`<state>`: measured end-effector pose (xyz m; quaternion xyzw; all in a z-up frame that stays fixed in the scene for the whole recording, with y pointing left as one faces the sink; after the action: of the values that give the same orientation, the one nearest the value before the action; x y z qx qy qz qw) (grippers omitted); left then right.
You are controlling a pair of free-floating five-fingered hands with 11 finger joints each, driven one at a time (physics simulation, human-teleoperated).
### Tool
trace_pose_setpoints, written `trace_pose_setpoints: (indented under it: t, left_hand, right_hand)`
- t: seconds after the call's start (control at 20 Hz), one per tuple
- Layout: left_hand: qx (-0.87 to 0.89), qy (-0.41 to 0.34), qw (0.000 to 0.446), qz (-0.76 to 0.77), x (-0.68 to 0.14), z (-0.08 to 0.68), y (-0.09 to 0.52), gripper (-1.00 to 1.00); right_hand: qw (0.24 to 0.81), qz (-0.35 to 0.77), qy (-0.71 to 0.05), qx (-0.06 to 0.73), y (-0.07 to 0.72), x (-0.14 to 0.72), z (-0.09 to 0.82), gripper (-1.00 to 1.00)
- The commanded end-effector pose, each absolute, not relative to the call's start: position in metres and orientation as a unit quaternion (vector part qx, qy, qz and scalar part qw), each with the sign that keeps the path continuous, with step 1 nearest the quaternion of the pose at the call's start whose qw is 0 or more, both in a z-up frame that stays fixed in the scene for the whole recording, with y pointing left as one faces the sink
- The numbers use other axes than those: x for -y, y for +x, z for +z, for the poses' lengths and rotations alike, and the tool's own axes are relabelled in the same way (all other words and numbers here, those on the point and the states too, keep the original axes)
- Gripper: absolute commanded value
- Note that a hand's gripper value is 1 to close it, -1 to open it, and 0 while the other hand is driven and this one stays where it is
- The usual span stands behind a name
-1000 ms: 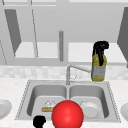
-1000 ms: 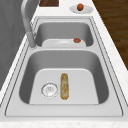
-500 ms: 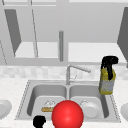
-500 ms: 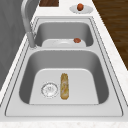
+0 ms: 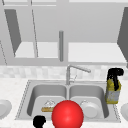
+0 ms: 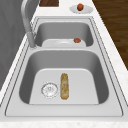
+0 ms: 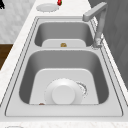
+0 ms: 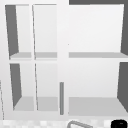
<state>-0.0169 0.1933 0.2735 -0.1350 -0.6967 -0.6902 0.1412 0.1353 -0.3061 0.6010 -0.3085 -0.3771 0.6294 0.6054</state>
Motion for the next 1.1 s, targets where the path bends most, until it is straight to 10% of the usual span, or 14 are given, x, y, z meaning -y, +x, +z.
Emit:
trace_pose_setpoints:
  t: [0.0, 1.05]
  left_hand:
    - [0.697, -0.135, 0.141, -0.690, -0.193, 0.274, -0.017, 0.00]
    - [0.697, -0.135, 0.141, -0.690, -0.193, 0.274, -0.017, 0.00]
  right_hand:
    - [0.607, 0.624, -0.311, 0.383, 0.163, 0.322, 0.570, 1.00]
    - [0.591, 0.615, -0.332, 0.403, 0.312, 0.401, 0.411, 1.00]
